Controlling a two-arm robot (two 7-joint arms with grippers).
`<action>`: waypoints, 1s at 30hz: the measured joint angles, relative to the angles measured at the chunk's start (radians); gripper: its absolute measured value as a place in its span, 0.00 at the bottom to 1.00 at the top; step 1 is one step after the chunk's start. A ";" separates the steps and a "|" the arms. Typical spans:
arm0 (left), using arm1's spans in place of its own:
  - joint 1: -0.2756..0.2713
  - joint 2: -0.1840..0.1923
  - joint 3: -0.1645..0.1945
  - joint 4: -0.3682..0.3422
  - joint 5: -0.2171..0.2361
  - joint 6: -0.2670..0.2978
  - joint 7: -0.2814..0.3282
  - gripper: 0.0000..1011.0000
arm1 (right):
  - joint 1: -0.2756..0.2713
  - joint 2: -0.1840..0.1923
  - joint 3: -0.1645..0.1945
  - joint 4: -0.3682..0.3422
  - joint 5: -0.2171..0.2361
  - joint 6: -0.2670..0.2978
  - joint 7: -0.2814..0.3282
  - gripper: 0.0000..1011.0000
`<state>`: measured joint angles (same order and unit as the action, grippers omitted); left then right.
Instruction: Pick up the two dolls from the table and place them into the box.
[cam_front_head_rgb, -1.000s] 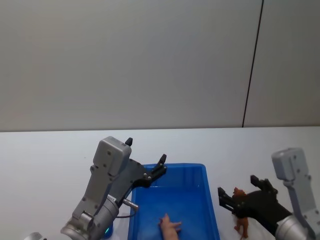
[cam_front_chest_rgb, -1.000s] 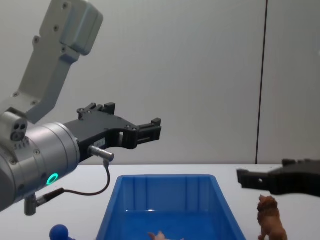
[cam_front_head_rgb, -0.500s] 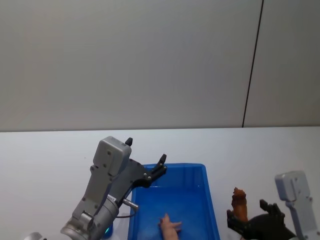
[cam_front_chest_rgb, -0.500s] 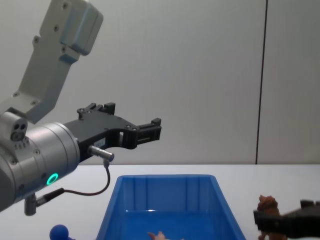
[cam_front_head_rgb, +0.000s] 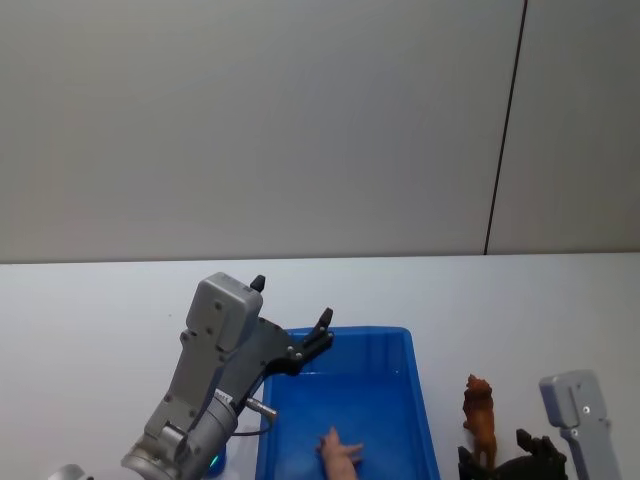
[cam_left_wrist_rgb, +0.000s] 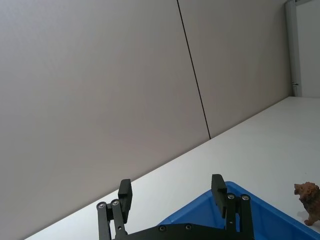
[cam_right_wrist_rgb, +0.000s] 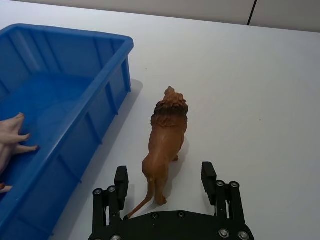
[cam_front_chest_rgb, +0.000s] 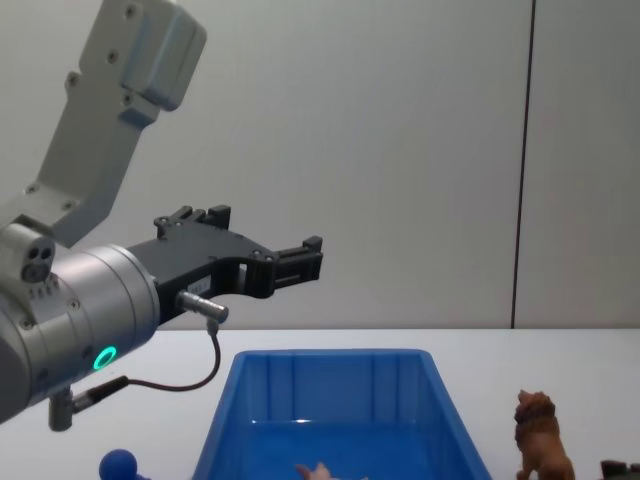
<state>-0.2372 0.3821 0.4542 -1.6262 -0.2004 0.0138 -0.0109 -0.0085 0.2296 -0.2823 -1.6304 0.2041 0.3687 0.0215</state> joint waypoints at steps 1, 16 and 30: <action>0.000 0.000 0.000 0.000 0.000 0.000 0.000 0.99 | 0.000 0.000 0.000 0.000 0.000 0.000 0.000 0.90; 0.000 0.000 0.000 0.000 0.000 0.000 0.000 0.99 | 0.033 -0.030 -0.009 0.083 -0.047 -0.101 0.003 0.47; 0.000 0.000 0.000 0.000 0.000 0.000 0.000 0.99 | 0.049 -0.042 -0.006 0.092 -0.058 -0.158 0.001 0.28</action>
<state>-0.2372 0.3821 0.4542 -1.6262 -0.2004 0.0138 -0.0109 0.0406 0.1880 -0.2882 -1.5386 0.1458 0.2108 0.0226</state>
